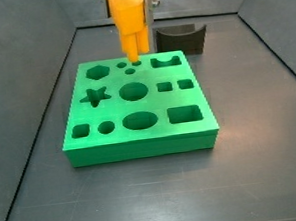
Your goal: Insert the 3 prong object.
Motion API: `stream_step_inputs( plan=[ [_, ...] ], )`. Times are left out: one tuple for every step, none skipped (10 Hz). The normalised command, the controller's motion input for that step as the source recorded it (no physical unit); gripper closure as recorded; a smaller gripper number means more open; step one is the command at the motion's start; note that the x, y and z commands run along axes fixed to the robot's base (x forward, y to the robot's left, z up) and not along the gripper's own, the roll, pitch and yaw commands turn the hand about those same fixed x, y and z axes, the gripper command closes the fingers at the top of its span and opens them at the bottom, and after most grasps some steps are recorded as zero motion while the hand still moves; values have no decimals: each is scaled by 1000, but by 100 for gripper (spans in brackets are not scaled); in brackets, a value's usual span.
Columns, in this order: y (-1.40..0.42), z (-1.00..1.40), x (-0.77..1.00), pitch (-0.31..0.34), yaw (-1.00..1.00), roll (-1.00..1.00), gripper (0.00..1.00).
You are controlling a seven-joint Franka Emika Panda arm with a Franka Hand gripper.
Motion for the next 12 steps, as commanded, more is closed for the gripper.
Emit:
stream_step_inputs(
  plan=[
    [34,0,0,0,-20,-36,100],
    [71,0,3,0,0,-27,100],
    [140,-131,0,0,-66,-60,100],
    [149,-217,0,0,-77,-80,100],
    [160,-271,17,0,-91,-77,100],
    [186,-314,0,-44,-51,-104,100],
    [131,-346,0,-80,0,-127,100],
    [100,-363,0,-94,0,-104,100],
    [43,-320,-17,-84,0,-109,100],
    [3,-240,-46,-70,-14,-120,100],
    [26,-243,-66,-63,0,-114,100],
    [17,-174,-69,-51,154,-133,100]
  ],
)
